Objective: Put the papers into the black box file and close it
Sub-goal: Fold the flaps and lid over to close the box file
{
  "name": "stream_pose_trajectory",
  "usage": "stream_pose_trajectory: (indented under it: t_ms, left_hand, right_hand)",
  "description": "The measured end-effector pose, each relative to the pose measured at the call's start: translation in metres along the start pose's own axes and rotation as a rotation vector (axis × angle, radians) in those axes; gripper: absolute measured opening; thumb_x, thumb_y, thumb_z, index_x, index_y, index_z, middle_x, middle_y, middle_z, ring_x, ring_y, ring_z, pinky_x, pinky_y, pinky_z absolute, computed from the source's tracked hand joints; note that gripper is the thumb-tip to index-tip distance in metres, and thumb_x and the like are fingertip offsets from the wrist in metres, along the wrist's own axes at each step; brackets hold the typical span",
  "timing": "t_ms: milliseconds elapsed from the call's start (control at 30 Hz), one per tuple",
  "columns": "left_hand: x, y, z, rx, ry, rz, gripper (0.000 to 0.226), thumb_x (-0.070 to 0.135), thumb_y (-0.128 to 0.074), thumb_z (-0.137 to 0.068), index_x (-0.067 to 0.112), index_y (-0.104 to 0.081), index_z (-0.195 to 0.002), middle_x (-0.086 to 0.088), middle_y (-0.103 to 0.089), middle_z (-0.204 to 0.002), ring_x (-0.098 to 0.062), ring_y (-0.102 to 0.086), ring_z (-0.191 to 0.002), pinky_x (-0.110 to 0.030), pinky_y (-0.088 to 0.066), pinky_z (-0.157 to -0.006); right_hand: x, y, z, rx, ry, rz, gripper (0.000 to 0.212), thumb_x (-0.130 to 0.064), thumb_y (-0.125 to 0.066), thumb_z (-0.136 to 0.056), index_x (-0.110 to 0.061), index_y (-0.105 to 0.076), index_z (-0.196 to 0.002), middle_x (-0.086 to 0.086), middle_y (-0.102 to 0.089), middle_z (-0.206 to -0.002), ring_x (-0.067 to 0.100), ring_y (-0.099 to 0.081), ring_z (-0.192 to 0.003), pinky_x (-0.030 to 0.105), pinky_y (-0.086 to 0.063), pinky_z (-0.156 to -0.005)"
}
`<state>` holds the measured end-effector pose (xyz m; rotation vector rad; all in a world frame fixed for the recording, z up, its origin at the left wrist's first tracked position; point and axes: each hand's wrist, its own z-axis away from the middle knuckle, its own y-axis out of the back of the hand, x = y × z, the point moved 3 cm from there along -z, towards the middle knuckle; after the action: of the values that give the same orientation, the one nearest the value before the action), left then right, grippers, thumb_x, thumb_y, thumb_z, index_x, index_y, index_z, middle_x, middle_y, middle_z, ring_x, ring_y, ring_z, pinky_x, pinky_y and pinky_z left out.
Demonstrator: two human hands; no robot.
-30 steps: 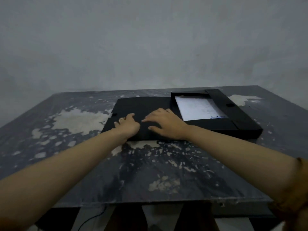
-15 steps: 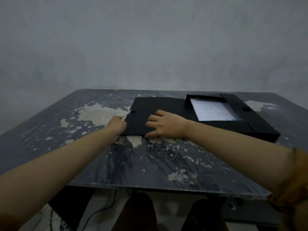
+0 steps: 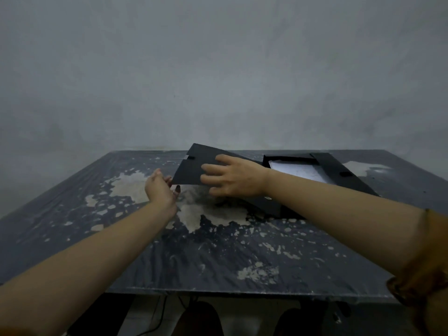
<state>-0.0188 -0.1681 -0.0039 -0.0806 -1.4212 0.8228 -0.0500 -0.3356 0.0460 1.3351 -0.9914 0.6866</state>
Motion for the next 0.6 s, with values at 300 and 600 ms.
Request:
stream_pose_trajectory:
  t_ms: [300,600]
  left_hand:
    - [-0.04,-0.076,0.058,-0.436,-0.074,-0.084,0.034,0.025,-0.032,-0.099,0.017,-0.055,-0.124,-0.001,-0.063,-0.104,-0.019,-0.06,-0.097,-0.036,-0.051,-0.081]
    - [-0.09,-0.123,0.121,-0.769,-0.18,-0.387,0.048,0.037,-0.034,-0.097,0.024,-0.038,-0.143,0.011,-0.046,-0.131,-0.007,-0.043,-0.12,-0.029,-0.037,-0.102]
  right_hand:
    - [0.037,0.015,0.042,0.002,0.017,0.105,0.038,-0.013,-0.04,-0.081,-0.03,-0.074,-0.081,-0.008,-0.072,-0.114,0.021,-0.062,-0.121,0.036,-0.042,-0.099]
    - [0.065,0.028,0.114,-0.02,-0.144,0.12,0.024,-0.009,-0.056,-0.08,-0.02,-0.072,-0.067,-0.001,-0.073,-0.081,0.022,-0.072,-0.088,0.035,-0.055,-0.091]
